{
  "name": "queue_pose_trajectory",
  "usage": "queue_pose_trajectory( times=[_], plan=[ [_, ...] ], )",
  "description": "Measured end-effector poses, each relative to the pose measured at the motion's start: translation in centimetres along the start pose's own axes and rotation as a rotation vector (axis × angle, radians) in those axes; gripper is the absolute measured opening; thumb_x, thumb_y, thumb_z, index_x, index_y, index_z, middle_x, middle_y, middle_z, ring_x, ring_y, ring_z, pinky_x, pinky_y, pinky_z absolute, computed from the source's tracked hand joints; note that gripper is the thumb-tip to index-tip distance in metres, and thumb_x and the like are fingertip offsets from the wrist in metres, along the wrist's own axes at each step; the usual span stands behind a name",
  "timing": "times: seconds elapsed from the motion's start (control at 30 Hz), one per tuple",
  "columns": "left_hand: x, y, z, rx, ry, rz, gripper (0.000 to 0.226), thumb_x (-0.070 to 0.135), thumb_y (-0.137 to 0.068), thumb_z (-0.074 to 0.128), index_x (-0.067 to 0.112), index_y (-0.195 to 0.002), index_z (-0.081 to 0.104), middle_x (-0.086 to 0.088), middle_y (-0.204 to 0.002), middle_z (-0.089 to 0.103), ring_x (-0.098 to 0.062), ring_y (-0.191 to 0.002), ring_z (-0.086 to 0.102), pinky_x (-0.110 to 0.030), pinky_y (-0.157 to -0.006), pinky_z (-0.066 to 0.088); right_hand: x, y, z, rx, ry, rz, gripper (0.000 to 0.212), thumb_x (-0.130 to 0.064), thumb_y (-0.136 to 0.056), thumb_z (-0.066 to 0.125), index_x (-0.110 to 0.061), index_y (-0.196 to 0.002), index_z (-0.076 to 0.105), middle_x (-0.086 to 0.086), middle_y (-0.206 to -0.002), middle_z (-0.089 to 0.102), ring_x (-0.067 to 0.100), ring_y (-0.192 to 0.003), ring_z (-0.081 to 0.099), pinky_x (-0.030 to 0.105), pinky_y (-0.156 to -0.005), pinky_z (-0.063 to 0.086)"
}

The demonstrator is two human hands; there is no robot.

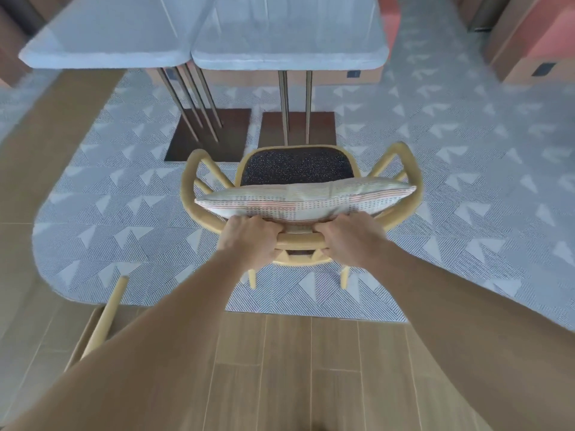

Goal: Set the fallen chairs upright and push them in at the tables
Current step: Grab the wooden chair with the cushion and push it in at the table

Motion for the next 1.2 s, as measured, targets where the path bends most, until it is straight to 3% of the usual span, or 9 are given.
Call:
queue_pose_trajectory(
  times=[0.17, 0.37, 0.5, 0.57, 0.7, 0.87, 1.03, 1.2],
  plan=[
    [-3.6, -6.2, -0.1, 0.018, 0.021, 0.033, 0.027, 0.047, -0.098, 0.054, 0.035, -0.115, 0.071, 0.008, -0.091, 0.074, -0.021, -0.092, 0.071, -0.035, -0.072, 0.039, 2.9, -5.9, -0.3, 0.003, -0.003, 0.027, 0.023, -0.042, -0.100, 0.060, -0.030, -0.119, 0.067, -0.003, -0.082, 0.073, 0.022, -0.065, 0.059, 0.031, -0.057, 0.040],
    [-6.4, -13.2, -0.9, 0.041, 0.015, 0.046, 0.024, 0.042, -0.096, 0.057, 0.034, -0.114, 0.072, 0.008, -0.092, 0.076, -0.022, -0.090, 0.073, -0.033, -0.068, 0.039, 7.1, -12.0, -0.9, -0.009, 0.024, 0.059, 0.026, -0.044, -0.098, 0.059, -0.032, -0.120, 0.066, -0.001, -0.087, 0.076, 0.025, -0.075, 0.070, 0.030, -0.057, 0.041],
    [-7.5, -17.0, -1.3, 0.031, 0.024, 0.077, 0.025, 0.042, -0.097, 0.056, 0.035, -0.116, 0.071, 0.007, -0.095, 0.077, -0.023, -0.092, 0.073, -0.034, -0.068, 0.038, 9.4, -15.0, -1.0, 0.013, 0.066, 0.049, 0.029, -0.048, -0.100, 0.055, -0.030, -0.119, 0.067, -0.004, -0.078, 0.072, 0.020, -0.061, 0.053, 0.024, -0.044, 0.029],
    [-8.0, -18.5, -1.6, 0.027, 0.030, 0.077, 0.024, 0.042, -0.098, 0.055, 0.034, -0.114, 0.070, 0.007, -0.095, 0.076, -0.024, -0.091, 0.072, -0.034, -0.069, 0.038, 10.7, -16.1, -1.3, 0.012, 0.066, 0.040, 0.029, -0.049, -0.100, 0.055, -0.032, -0.119, 0.068, -0.006, -0.078, 0.073, 0.019, -0.061, 0.054, 0.022, -0.043, 0.024],
    [-6.3, -20.4, -2.1, 0.039, 0.038, 0.086, 0.023, 0.043, -0.099, 0.053, 0.032, -0.110, 0.070, 0.004, -0.091, 0.076, -0.026, -0.086, 0.073, -0.035, -0.068, 0.038, 13.7, -16.3, -1.2, -0.028, 0.075, 0.050, 0.025, -0.047, -0.098, 0.055, -0.035, -0.114, 0.070, -0.008, -0.082, 0.076, 0.021, -0.075, 0.073, 0.027, -0.054, 0.043],
    [-5.5, -20.8, -2.2, 0.036, 0.043, 0.064, 0.022, 0.041, -0.099, 0.057, 0.031, -0.112, 0.071, 0.004, -0.090, 0.076, -0.025, -0.085, 0.072, -0.035, -0.068, 0.038, 14.3, -16.1, -1.6, -0.038, 0.081, 0.033, 0.027, -0.048, -0.098, 0.055, -0.035, -0.118, 0.069, -0.007, -0.087, 0.078, 0.022, -0.080, 0.076, 0.031, -0.063, 0.057],
    [-6.0, -18.4, -1.5, -0.005, 0.055, 0.026, 0.024, 0.042, -0.097, 0.060, 0.031, -0.114, 0.071, 0.004, -0.098, 0.077, -0.025, -0.092, 0.074, -0.036, -0.069, 0.038, 11.9, -15.0, -2.0, -0.046, 0.021, 0.026, 0.024, -0.036, -0.099, 0.056, -0.033, -0.119, 0.070, -0.006, -0.085, 0.077, 0.023, -0.079, 0.075, 0.033, -0.066, 0.057],
    [-6.2, -15.6, -1.0, -0.032, 0.067, 0.039, 0.026, 0.044, -0.098, 0.060, 0.031, -0.119, 0.069, 0.003, -0.099, 0.077, -0.026, -0.092, 0.073, -0.037, -0.071, 0.041, 9.2, -13.5, -2.2, -0.061, -0.018, 0.033, 0.025, -0.036, -0.101, 0.056, -0.032, -0.123, 0.068, -0.003, -0.093, 0.079, 0.026, -0.085, 0.075, 0.037, -0.076, 0.061]
  ],
)
Point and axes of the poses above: each hand's wrist, its own y-axis away from the middle knuckle, its own z-axis out of the palm, x = y × z, the point moved 9 cm from there along -y, towards the middle knuckle
